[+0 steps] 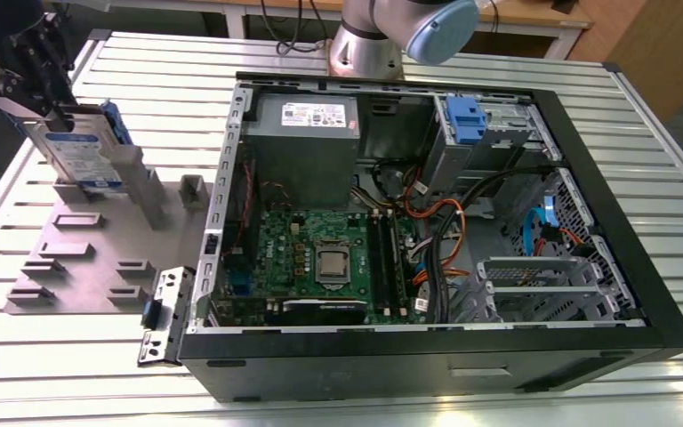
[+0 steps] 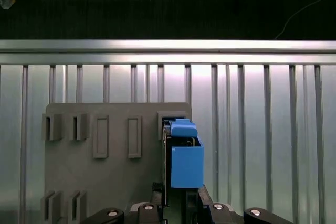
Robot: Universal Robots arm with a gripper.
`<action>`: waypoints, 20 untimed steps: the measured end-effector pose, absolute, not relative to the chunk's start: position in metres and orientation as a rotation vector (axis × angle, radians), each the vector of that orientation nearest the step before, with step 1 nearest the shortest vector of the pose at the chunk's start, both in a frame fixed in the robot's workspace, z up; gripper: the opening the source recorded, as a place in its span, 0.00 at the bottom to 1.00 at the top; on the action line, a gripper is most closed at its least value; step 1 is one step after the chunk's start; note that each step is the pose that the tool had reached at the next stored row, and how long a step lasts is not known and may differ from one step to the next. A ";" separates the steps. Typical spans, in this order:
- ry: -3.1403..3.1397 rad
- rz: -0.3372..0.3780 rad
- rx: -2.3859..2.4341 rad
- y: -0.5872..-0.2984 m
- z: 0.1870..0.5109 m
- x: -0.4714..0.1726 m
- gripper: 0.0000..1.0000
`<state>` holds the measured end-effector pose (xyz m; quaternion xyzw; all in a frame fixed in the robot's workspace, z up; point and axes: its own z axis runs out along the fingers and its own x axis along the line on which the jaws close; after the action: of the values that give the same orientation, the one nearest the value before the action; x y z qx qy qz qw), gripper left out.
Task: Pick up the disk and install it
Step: 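Pick up the disk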
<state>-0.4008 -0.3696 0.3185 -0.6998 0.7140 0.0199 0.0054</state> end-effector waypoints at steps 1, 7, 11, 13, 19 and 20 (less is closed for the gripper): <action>2.236 0.062 -2.191 -0.370 0.320 -0.401 0.35; 2.236 0.062 -2.191 -0.370 0.335 -0.401 0.35; 2.236 0.062 -2.191 -0.370 0.347 -0.401 0.35; 2.235 0.062 -2.191 -0.370 0.354 -0.401 0.35; 2.235 0.062 -2.191 -0.370 0.367 -0.401 0.35; 2.235 0.062 -2.191 -0.370 0.367 -0.401 0.35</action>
<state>-0.4008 -0.3696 0.3667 -0.6998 0.7140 0.0198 0.0056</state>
